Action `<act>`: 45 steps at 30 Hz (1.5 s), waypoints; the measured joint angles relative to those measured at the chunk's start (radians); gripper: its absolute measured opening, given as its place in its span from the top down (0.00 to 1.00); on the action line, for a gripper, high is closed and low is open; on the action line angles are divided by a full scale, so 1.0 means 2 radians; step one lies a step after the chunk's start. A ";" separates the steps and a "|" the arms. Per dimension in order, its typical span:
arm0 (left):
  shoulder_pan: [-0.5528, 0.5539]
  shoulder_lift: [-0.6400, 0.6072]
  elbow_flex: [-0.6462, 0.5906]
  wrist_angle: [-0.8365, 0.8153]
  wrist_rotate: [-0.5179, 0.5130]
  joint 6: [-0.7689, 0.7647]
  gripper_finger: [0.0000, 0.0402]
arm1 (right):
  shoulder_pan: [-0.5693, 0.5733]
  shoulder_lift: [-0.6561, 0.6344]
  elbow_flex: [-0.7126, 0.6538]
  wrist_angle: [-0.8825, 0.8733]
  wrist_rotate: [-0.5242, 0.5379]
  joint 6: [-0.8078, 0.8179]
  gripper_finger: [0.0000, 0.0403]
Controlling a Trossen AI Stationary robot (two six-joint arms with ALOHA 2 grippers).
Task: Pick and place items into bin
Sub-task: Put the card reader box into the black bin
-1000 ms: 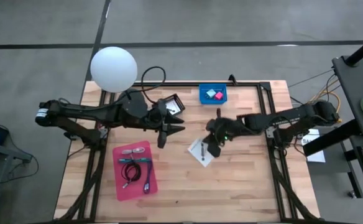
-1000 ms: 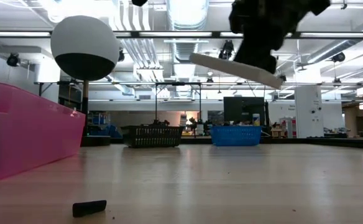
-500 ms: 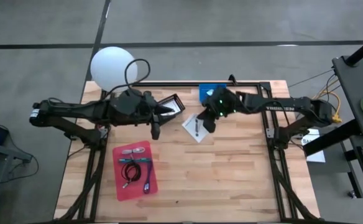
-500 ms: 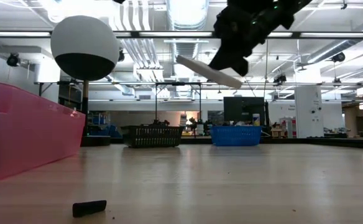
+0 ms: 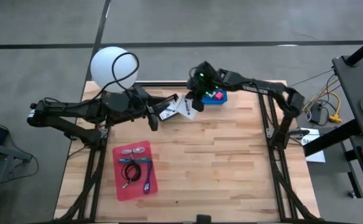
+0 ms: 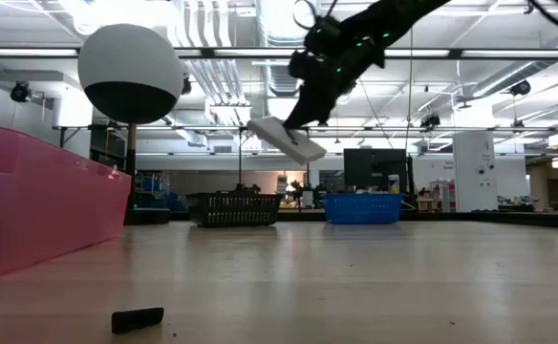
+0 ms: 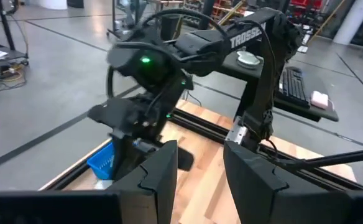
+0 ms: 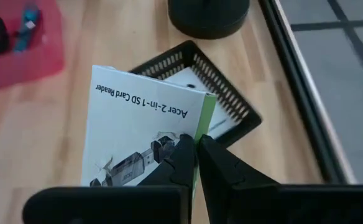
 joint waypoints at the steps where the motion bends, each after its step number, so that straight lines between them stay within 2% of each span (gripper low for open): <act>1: 0.000 -0.002 0.000 -0.001 -0.003 0.000 0.71 | -0.003 0.015 0.019 -0.009 0.000 -0.017 0.98; 5: 0.000 -0.005 0.000 -0.001 -0.020 -0.001 0.71 | -0.012 0.072 0.092 -0.042 0.000 -0.075 0.98; 15: 0.000 -0.007 0.000 -0.001 -0.022 -0.014 0.71 | -0.017 0.193 0.300 -0.145 0.004 -0.193 0.98; 21: 0.000 -0.007 0.000 0.000 -0.028 -0.015 0.71 | -0.015 0.237 0.372 -0.189 0.004 -0.280 0.98; 29: 0.000 -0.007 0.000 0.000 -0.034 -0.015 0.71 | -0.008 0.247 0.383 -0.176 -0.003 -0.329 0.98; 34: 0.000 -0.007 0.000 0.000 -0.034 -0.015 0.71 | 0.000 0.247 0.380 -0.172 -0.043 -0.366 0.98; 45: 0.000 -0.007 0.000 0.000 -0.034 -0.015 0.71 | 0.003 0.246 0.341 -0.127 -0.033 -0.404 0.98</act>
